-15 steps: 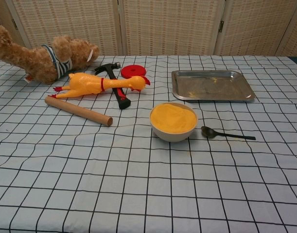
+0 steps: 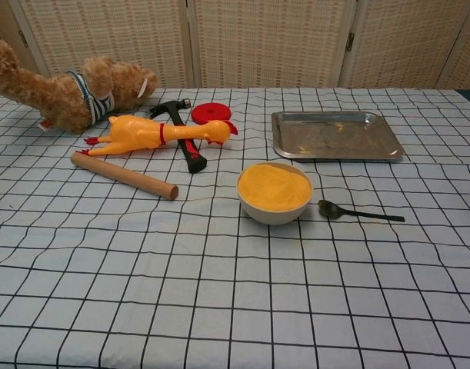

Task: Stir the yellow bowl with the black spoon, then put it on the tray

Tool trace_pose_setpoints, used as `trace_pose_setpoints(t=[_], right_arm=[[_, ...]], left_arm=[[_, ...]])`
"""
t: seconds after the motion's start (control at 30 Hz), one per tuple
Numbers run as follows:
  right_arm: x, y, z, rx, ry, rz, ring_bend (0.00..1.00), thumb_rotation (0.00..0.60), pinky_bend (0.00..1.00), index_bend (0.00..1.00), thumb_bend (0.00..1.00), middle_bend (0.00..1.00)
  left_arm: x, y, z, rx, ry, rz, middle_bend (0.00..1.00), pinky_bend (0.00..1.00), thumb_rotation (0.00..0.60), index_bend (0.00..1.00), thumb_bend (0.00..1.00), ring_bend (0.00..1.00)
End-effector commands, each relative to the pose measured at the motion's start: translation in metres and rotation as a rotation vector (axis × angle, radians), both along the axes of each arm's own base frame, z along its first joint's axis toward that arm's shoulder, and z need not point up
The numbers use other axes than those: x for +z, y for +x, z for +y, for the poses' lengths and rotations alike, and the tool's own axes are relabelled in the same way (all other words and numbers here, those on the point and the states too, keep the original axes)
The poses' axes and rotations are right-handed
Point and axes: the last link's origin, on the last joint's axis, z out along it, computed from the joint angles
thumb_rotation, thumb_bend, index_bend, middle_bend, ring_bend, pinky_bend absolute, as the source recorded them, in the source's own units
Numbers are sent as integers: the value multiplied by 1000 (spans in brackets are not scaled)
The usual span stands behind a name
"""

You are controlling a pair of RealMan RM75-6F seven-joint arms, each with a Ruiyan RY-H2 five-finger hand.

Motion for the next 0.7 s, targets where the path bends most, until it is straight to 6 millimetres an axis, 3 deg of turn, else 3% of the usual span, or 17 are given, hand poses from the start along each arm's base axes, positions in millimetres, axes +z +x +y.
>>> trace_pose_setpoints(t=[0.03, 0.13, 0.27, 0.57, 0.7], right_arm=[[-27, 26, -33, 17, 56, -32, 0, 600, 0, 190, 211, 0], [-47, 35, -45, 26, 84, -43, 0, 600, 0, 308, 217, 0], [-69, 45, -55, 53, 100, -22, 0, 600, 0, 366, 220, 0], [-109, 57, -73, 46, 108, 35, 0, 600, 0, 379, 220, 0], [-120, 59, -78, 39, 107, 53, 0, 600, 0, 382, 276, 0]], left_arm=[[0, 0, -1, 0, -15, -4, 0, 60, 600, 0, 421, 0], [0, -2, 0, 7, -28, -8, 0, 60, 600, 0, 420, 0], [2, -5, 1, 32, -43, -11, 3, 60, 600, 0, 421, 0], [3, -6, 2, 45, -71, -31, 15, 59, 600, 0, 422, 0], [5, -7, 3, 46, -73, -41, 15, 60, 600, 0, 422, 0]])
